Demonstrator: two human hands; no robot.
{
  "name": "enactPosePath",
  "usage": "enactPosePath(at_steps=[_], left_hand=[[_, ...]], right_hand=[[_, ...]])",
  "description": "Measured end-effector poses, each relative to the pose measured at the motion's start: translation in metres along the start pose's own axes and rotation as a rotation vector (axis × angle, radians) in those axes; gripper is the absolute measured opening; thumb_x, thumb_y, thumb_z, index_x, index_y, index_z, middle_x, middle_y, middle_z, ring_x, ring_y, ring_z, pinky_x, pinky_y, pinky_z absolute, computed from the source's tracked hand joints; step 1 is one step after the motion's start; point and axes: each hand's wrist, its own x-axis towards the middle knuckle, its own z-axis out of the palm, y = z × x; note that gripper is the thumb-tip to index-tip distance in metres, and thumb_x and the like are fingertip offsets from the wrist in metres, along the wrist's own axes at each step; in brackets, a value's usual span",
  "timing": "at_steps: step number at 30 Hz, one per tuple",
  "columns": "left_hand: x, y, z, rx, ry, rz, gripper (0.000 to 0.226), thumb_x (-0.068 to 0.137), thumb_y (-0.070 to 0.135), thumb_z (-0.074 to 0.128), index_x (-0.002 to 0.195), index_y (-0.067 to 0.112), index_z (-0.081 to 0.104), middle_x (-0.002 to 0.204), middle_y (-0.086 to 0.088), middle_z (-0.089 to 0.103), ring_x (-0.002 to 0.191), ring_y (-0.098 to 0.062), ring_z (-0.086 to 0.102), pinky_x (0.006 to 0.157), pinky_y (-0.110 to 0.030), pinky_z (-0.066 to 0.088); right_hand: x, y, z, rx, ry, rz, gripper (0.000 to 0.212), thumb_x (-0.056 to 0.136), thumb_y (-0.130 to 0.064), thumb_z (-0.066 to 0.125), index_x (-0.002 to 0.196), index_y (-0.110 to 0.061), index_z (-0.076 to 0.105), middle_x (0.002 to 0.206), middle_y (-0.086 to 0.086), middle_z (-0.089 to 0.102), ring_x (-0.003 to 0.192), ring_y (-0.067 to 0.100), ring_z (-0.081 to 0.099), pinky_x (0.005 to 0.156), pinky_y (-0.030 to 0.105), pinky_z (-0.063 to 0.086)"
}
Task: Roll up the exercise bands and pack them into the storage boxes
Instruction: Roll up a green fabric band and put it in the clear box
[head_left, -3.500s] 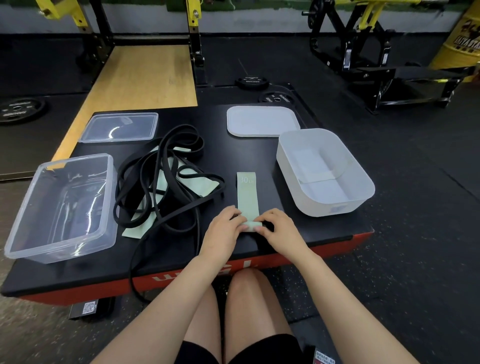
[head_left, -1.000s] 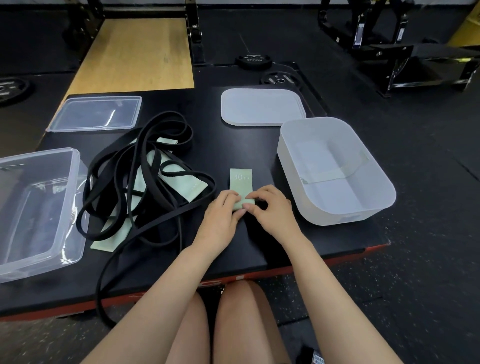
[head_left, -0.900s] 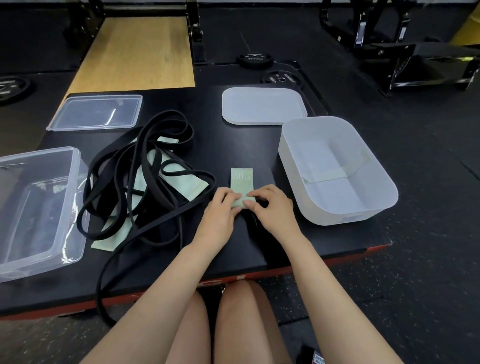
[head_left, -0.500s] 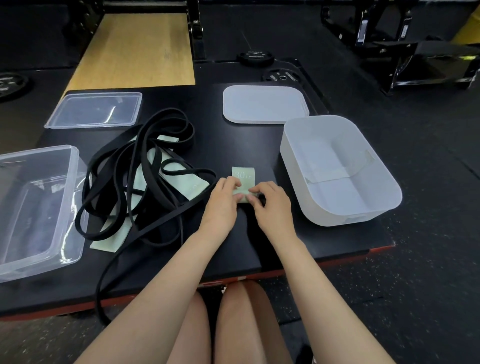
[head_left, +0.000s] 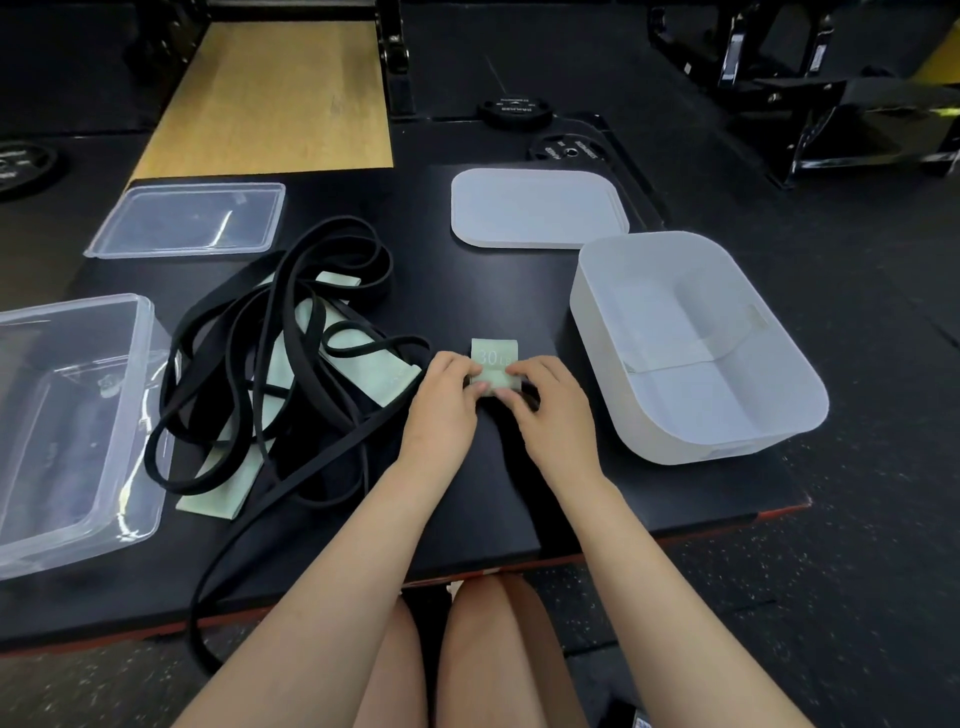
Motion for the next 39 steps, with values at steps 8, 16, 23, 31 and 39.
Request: enactPosePath(at_steps=[8,16,23,31,39], left_hand=[[0.009,0.007,0.005,-0.069,0.089,0.045,0.016,0.094,0.007,0.049,0.105,0.004,0.061,0.109,0.002,0.046,0.09,-0.004,0.045,0.078,0.003,0.031],[0.027,0.007,0.003,0.164,-0.087,0.1,0.025,0.096,0.005,0.044,0.119,0.001,0.053,0.119,-0.007,0.046,0.1,-0.016,0.05,0.085,-0.02,0.037],[0.041,0.012,0.006,0.118,-0.104,0.014,0.019,0.097,0.007,0.041,0.107,0.006,0.057,0.116,-0.003,0.043,0.096,-0.016,0.045,0.083,-0.022,0.033],[0.052,0.016,0.003,0.169,-0.216,0.006,0.028,0.097,0.016,0.046,0.121,0.002,0.05,0.135,-0.009,0.037,0.119,-0.025,0.044,0.099,-0.026,0.032],[0.065,0.019,-0.001,0.21,-0.309,-0.051,0.038,0.098,0.012,0.043,0.135,0.007,0.045,0.15,-0.013,0.031,0.138,-0.023,0.029,0.108,-0.024,0.02]], right_hand=[[0.027,0.001,-0.007,-0.035,-0.118,0.103,0.023,0.087,-0.025,0.064,0.106,-0.012,0.066,0.103,-0.001,0.06,0.096,0.019,0.056,0.087,0.04,0.046],[0.031,-0.004,-0.003,-0.021,-0.03,0.126,0.019,0.089,-0.025,0.06,0.106,-0.016,0.062,0.104,-0.003,0.057,0.091,0.017,0.058,0.081,0.036,0.048],[0.029,0.001,-0.001,-0.021,-0.046,0.103,0.024,0.088,-0.02,0.063,0.11,-0.012,0.062,0.111,-0.002,0.056,0.097,0.018,0.057,0.087,0.038,0.047],[0.054,0.003,-0.003,-0.067,-0.131,0.12,0.02,0.089,-0.022,0.061,0.1,-0.006,0.06,0.11,0.002,0.057,0.099,0.02,0.054,0.085,0.034,0.044],[0.064,-0.002,-0.002,0.033,-0.186,0.282,0.044,0.091,-0.019,0.057,0.134,-0.015,0.049,0.129,0.003,0.058,0.12,0.022,0.051,0.103,0.038,0.038]])
